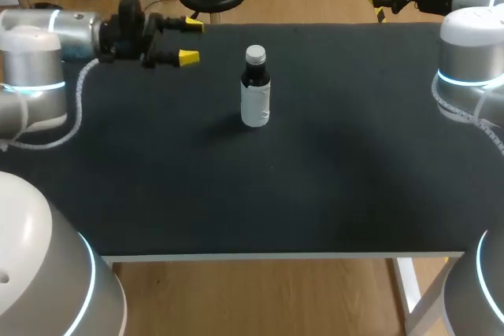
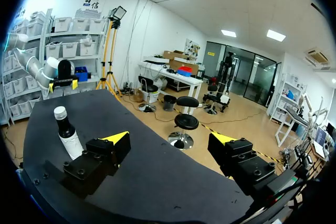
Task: Unscrew the bottle cap
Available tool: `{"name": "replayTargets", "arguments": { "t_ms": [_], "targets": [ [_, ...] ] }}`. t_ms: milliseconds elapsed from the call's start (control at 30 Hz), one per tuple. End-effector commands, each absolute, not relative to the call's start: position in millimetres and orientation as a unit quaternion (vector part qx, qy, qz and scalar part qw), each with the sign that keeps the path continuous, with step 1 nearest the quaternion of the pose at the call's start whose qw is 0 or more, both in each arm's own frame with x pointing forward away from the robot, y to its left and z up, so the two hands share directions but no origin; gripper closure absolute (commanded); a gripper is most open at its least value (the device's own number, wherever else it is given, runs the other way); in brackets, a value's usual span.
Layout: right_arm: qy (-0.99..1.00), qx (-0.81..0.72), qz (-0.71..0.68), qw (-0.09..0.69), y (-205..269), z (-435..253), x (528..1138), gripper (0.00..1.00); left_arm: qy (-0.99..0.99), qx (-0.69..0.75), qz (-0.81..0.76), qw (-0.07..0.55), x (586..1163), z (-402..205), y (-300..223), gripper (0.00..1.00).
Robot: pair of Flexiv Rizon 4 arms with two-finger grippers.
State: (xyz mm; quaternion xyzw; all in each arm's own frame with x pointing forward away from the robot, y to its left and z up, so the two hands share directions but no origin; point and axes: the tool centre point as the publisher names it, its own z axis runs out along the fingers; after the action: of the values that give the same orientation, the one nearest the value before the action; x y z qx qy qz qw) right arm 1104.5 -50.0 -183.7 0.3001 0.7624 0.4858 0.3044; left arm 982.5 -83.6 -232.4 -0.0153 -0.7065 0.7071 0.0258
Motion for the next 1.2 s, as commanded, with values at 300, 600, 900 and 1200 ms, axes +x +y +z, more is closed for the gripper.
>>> {"name": "replayTargets", "arguments": {
  "t_ms": [300,600,900,1200],
  "targets": [
    [0.762,0.300,0.486,0.304,-50,-184,1105,0.00,-0.693,-0.036,0.718,0.061,981,-265,-120,0.00],
    [0.762,0.300,0.486,0.304,-50,-184,1105,0.00,-0.691,-0.052,0.715,0.092,980,-280,-144,0.00],
    [0.762,0.300,0.486,0.304,-50,-184,1105,0.00,-0.684,-0.070,0.719,0.106,979,-286,-163,0.00],
    [0.762,0.300,0.486,0.304,-50,-184,1105,0.00,-0.679,-0.082,0.720,0.119,980,-289,-178,0.00]
  ]
}}
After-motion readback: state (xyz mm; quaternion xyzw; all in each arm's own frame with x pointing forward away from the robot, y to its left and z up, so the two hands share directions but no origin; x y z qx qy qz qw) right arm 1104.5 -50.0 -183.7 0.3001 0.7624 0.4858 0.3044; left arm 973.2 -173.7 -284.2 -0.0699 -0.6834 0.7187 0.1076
